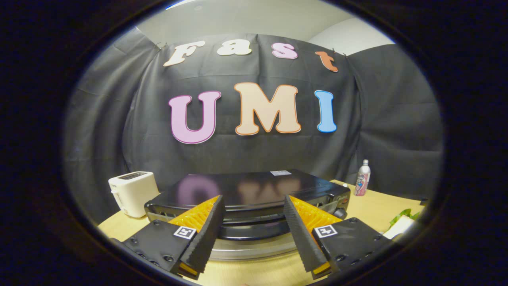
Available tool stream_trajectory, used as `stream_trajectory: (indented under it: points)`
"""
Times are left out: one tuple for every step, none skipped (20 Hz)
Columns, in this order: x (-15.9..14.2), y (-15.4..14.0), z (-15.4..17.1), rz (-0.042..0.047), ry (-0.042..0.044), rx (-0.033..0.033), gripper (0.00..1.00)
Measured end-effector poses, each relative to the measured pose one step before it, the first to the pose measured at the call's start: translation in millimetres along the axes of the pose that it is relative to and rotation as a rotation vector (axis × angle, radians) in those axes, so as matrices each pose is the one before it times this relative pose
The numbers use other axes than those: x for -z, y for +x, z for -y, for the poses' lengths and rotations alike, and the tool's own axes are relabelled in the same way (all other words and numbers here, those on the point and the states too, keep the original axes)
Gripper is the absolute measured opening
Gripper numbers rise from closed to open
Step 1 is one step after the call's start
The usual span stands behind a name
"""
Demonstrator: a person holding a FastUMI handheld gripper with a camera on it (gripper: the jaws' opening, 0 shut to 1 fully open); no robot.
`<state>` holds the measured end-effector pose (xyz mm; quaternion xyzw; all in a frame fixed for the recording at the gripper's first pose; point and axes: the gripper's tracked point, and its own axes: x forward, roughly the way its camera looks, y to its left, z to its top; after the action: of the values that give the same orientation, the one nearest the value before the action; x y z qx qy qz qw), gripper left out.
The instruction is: Open the toaster oven, put the food inside, and close the toaster oven door.
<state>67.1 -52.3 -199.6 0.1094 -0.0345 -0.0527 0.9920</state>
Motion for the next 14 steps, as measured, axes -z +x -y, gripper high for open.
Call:
stream_trajectory:
  points:
    - [1.15,-8.66,2.06,0.00730,0.00905,0.00097,0.92]
    - [1.43,-8.58,2.37,0.00254,0.00531,0.00096,0.92]
    - [2.93,-9.25,2.28,-0.00119,0.00049,-0.00118,0.92]
    - [3.81,-9.04,2.65,-0.00840,-0.00158,-0.00113,0.92]
    - [5.63,-9.68,2.36,-0.01552,0.00125,0.00121,0.92]
    - [6.69,-10.20,3.39,-0.02405,-0.00379,0.00281,0.92]
    - [8.99,-9.69,3.10,-0.03373,-0.00700,0.00665,0.92]
    - [11.36,-9.48,3.92,-0.04211,-0.00688,0.01161,0.92]
    - [12.34,-10.68,4.11,-0.04282,-0.00950,0.01515,0.92]
    - [13.87,-6.88,4.83,-0.04213,-0.00682,0.02087,0.91]
    - [13.70,-5.65,3.23,-0.04195,-0.01115,0.02170,0.91]
    - [12.43,-2.41,2.15,-0.04246,-0.01935,0.01994,0.91]
    - [15.15,0.95,0.31,-0.04553,-0.02368,0.01738,0.91]
    - [13.86,1.18,0.32,-0.03842,-0.02705,0.01555,0.91]
